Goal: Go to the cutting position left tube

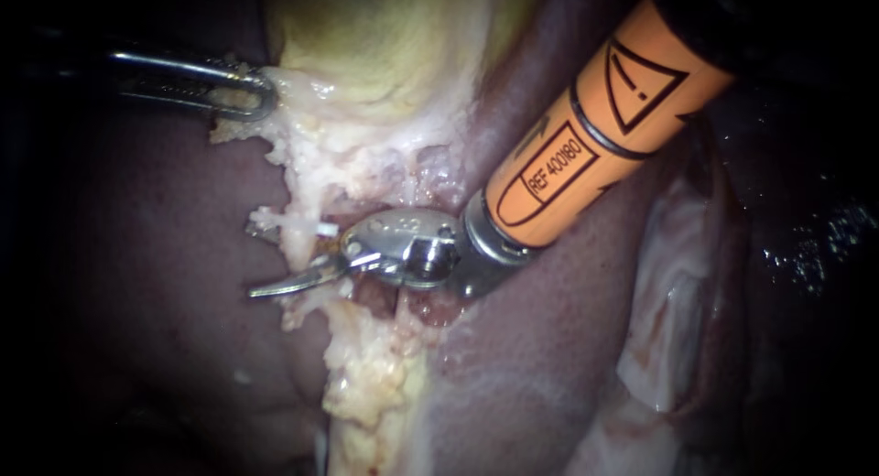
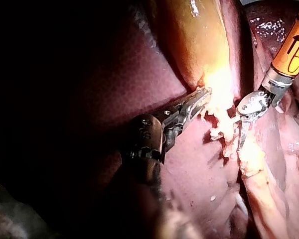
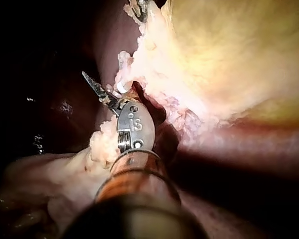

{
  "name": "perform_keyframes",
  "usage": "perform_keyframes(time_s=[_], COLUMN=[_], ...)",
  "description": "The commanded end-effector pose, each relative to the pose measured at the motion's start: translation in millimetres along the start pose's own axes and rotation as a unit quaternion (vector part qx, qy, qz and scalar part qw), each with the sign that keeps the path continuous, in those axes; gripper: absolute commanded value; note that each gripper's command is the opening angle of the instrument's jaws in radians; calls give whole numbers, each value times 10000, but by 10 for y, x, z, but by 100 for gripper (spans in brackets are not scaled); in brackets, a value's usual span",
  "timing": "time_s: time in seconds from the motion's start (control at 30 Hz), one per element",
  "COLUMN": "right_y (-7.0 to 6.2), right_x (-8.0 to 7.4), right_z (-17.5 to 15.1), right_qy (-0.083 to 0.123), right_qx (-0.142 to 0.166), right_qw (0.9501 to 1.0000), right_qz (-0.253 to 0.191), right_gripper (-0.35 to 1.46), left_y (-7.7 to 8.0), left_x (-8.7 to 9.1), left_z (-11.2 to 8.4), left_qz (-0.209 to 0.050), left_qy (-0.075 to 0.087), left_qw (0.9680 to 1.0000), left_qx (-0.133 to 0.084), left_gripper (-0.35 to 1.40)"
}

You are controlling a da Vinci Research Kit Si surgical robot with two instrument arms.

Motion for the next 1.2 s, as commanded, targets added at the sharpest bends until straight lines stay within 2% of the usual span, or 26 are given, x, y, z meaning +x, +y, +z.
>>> perform_keyframes(time_s=[0.03,0.1,0.3,0.47,0.7,0.83,1.0,1.07,1.2], right_y=[-2,-4,-7,-9,-6,0,5,6,6], right_x=[0,1,12,8,5,-2,-13,-14,-7], right_z=[-7,-14,-33,-31,-18,-2,13,14,12], right_qy=[-191,-348,-362,-474,-475,-313,-267,-209,37], right_qx=[-33,-48,-4,-12,-55,-59,-94,-86,-43], right_qw=[9998,9994,9993,9989,9989,9995,9996,9997,9999], right_qz=[-8,11,49,38,23,-17,28,24,117], right_gripper=[126,125,125,125,121,121,123,123,125], left_y=[0,0,0,-1,0,0,0,0,0], left_x=[0,-1,-1,-1,-1,-1,0,0,0], left_z=[-1,-2,-2,-2,-2,-1,-1,-1,0], left_qz=[2,3,2,1,-1,-4,-5,-6,-7], left_qy=[-1,-2,-2,-1,0,2,3,3,4], left_qw=[10000,10000,10000,10000,10000,10000,10000,10000,10000], left_qx=[-2,-3,-2,-1,3,8,10,11,13], left_gripper=[-35,-35,-35,-35,-35,-35,-35,-35,-35])
